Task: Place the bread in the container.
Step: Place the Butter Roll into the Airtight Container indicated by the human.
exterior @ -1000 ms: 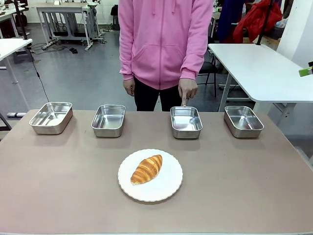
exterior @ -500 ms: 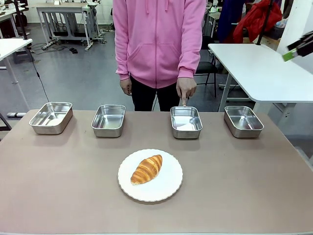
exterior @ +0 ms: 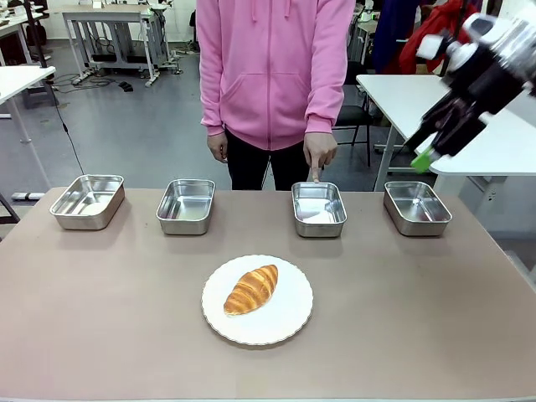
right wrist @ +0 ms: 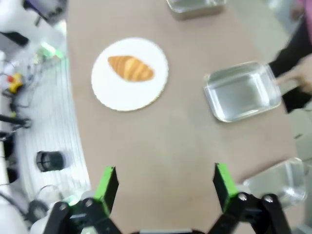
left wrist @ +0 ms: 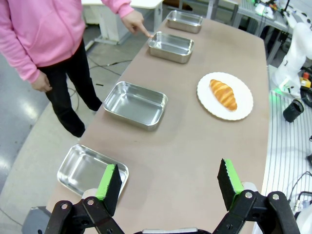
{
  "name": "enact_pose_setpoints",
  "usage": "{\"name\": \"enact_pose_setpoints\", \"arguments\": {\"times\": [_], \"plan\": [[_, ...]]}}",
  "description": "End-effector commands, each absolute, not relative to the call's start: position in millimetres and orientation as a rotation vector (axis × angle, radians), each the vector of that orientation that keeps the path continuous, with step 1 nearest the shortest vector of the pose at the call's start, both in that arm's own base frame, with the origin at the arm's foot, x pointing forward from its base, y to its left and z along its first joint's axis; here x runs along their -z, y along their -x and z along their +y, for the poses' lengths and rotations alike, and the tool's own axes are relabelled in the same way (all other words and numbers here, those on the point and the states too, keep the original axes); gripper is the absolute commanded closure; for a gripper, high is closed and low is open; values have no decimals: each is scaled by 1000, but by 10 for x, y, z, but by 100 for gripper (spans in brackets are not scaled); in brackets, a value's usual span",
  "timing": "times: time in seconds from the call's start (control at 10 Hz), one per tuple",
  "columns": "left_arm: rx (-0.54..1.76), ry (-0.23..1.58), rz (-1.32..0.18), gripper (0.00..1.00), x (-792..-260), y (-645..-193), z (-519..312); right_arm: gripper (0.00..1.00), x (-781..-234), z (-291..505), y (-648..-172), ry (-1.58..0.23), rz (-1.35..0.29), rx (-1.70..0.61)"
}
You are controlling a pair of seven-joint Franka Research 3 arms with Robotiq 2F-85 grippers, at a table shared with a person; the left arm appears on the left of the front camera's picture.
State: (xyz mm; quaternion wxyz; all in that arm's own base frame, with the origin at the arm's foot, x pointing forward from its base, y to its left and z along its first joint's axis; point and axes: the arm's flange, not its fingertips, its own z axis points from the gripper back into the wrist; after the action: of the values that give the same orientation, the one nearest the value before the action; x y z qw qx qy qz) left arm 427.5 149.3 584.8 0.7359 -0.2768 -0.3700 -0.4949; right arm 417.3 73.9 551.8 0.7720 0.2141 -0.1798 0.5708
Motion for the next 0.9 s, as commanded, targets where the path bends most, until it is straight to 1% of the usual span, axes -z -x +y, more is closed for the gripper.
{"name": "enact_pose_setpoints", "arguments": {"times": [0.0,0.1,0.2,0.6,0.8], "plan": [[1099,611,-819,0,-5854,-4259,1496,0,-5344,916,-4046,-470,-362,-1149],[1099,611,-819,0,-5854,-4259,1496,0,-5342,892,-4021,-580,-333,-1125],[1099,611,-819,0,-5854,-4259,1496,0,-5363,886,-4082,-478,-355,-1229],[1099,611,-819,0,-5854,-4259,1496,0,-5324,903,-4053,-495,-339,-1206],[1099,611,-819,0,-5854,-4259,1496,0,-5244,1480,-4375,-423,-313,-1337]]}}
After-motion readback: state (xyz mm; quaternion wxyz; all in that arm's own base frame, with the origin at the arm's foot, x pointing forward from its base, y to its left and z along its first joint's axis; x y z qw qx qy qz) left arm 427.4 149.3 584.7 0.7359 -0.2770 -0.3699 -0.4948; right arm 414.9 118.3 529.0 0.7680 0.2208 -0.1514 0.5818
